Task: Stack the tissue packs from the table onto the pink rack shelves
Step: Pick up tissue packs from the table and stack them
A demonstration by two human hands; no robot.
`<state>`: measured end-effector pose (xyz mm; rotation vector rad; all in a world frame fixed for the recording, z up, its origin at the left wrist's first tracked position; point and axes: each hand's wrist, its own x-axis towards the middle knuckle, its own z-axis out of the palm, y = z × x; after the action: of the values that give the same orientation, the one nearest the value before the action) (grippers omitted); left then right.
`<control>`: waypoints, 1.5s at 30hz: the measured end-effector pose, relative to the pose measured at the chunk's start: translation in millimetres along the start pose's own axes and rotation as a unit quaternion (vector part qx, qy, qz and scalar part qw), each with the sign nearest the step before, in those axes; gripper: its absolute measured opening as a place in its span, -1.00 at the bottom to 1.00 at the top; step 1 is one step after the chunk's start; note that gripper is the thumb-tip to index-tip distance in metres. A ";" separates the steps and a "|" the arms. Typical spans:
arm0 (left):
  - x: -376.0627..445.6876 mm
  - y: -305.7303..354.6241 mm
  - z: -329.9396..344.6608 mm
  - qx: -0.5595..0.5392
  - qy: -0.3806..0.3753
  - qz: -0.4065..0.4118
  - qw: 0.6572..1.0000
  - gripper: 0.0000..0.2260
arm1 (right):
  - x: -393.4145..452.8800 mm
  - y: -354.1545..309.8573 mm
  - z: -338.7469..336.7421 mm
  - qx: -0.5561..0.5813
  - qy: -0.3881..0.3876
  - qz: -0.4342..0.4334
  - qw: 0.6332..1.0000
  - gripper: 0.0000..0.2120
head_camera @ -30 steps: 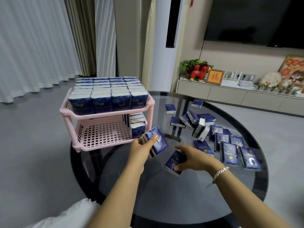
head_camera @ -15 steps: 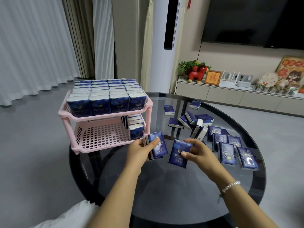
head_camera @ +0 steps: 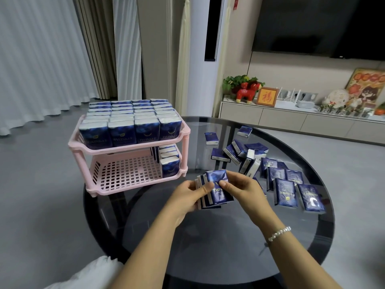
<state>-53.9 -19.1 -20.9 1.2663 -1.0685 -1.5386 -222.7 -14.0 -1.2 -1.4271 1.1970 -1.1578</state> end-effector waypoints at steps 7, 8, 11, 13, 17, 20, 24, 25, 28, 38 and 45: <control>5.3 -6.3 3.7 0.022 0.003 -0.004 1.000 -0.20 | -2.4 2.4 -10.3 -0.056 0.011 0.009 0.998 -0.70; 6.2 -6.5 3.2 0.018 0.008 -0.008 1.000 -0.19 | -1.5 4.9 -14.7 -0.088 0.038 0.012 0.995 -0.70; 7.1 -6.8 2.0 -0.003 0.030 -0.014 0.999 -0.21 | 2.1 14.3 -30.6 -0.221 0.148 0.006 0.964 -0.70; 7.9 -7.4 2.0 -0.013 0.039 -0.014 0.999 -0.22 | 6.1 21.5 -42.5 -0.317 0.196 0.004 0.928 -0.70; 11.1 -9.9 1.2 -0.020 0.043 -0.011 0.999 -0.13 | 15.8 34.0 -56.4 -0.469 0.146 0.055 0.869 -0.78; 12.2 -10.2 2.0 -0.022 0.044 -0.006 0.999 -0.18 | 17.3 36.9 -53.9 -0.488 0.113 0.121 0.857 -0.73; 13.9 -12.2 1.8 -0.029 0.054 0.004 0.998 -0.25 | 10.9 29.4 -48.5 -0.396 0.101 0.140 0.902 -0.50; 14.3 -12.6 1.4 -0.030 0.056 0.006 0.998 -0.25 | 8.4 26.7 -46.1 -0.349 0.090 0.149 0.921 -0.44; 14.4 -12.3 0.6 -0.025 0.056 0.006 0.998 -0.23 | 0.4 22.0 -37.8 -0.249 0.057 0.152 0.955 -0.48; 13.5 -10.8 -7.6 -0.030 0.073 0.016 0.997 -0.41 | -6.3 11.1 -31.4 0.001 0.121 0.066 0.990 -0.67; 11.5 -10.5 -7.1 -0.005 0.058 0.018 0.998 -0.32 | -8.1 -13.5 -28.4 0.007 0.039 -0.023 0.999 -0.87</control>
<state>-49.3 -27.9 -34.9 1.3056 -1.0038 -1.4241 -249.7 -6.5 15.4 -1.4162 1.2137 -1.2613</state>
